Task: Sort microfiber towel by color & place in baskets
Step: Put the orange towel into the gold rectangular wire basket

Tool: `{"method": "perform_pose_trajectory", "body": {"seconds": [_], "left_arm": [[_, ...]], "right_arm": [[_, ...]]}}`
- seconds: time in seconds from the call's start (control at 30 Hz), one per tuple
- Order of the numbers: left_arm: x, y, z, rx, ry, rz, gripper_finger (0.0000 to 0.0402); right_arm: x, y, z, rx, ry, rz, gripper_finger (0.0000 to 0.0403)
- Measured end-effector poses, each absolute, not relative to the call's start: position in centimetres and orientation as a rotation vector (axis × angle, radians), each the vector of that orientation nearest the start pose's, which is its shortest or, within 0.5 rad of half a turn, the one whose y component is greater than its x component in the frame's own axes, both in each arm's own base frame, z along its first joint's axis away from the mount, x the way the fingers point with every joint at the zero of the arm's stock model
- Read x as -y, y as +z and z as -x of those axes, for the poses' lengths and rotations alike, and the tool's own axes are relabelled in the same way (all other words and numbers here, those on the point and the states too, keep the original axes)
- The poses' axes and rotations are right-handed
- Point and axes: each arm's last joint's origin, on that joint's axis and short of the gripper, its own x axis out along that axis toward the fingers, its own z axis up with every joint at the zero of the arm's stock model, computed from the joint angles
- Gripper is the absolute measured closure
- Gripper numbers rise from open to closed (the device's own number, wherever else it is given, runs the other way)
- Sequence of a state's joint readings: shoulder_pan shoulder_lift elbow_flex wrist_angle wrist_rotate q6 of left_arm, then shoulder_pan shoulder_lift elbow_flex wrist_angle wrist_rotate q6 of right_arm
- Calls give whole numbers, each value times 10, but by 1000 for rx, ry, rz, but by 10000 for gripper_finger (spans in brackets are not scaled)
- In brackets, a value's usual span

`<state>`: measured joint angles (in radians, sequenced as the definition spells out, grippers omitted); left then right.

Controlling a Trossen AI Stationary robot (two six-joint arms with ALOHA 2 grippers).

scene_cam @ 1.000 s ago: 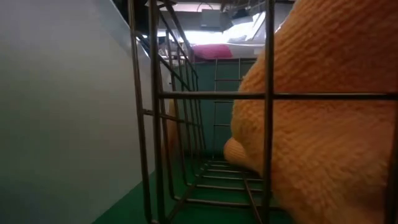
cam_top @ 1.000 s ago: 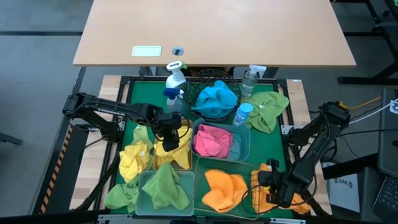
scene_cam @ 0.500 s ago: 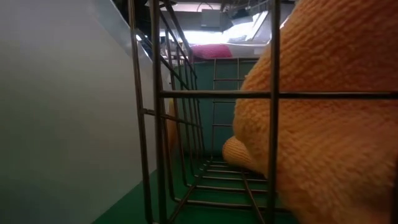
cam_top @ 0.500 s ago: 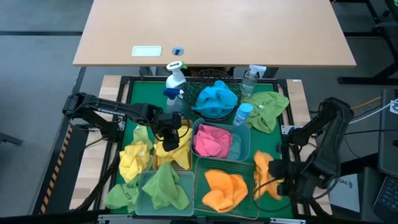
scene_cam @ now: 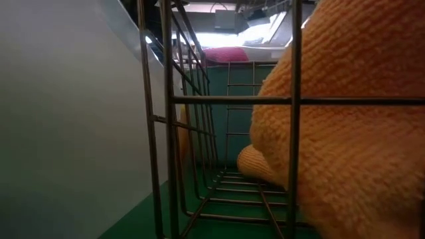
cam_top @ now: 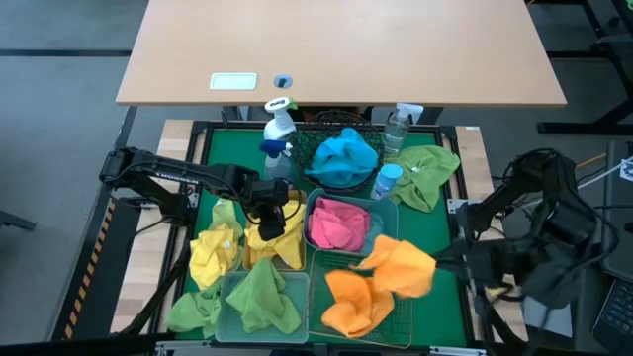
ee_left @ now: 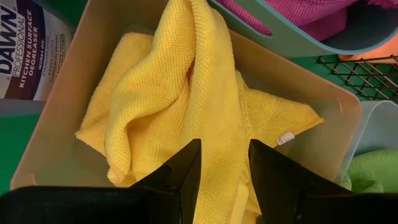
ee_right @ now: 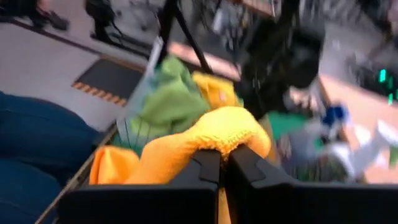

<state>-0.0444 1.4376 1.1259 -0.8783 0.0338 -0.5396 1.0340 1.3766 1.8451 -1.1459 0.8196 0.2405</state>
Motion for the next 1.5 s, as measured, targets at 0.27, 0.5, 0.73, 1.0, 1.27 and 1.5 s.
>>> {"method": "perform_pose_trajectory", "body": {"seconds": [0.27,0.5,0.73,1.0,1.27,1.5], "left_arm": [[13,257,-272,-1173,267,457,274],[13,257,-272,-1179,260,462,274],[19,269,-260,-1211,117,559,274],[35,294,-219,-1258,124,657,274],[57,304,-195,-1277,164,646,274],[75,304,-189,-1282,139,591,274]], "right_arm": [[-196,480,-143,-331,270,417,398],[-208,442,-169,-436,297,450,398],[-207,393,-193,-604,296,426,398],[-195,360,-213,-728,308,310,397],[-191,335,-221,-823,437,239,397],[-191,333,-222,-823,410,231,397]]}}
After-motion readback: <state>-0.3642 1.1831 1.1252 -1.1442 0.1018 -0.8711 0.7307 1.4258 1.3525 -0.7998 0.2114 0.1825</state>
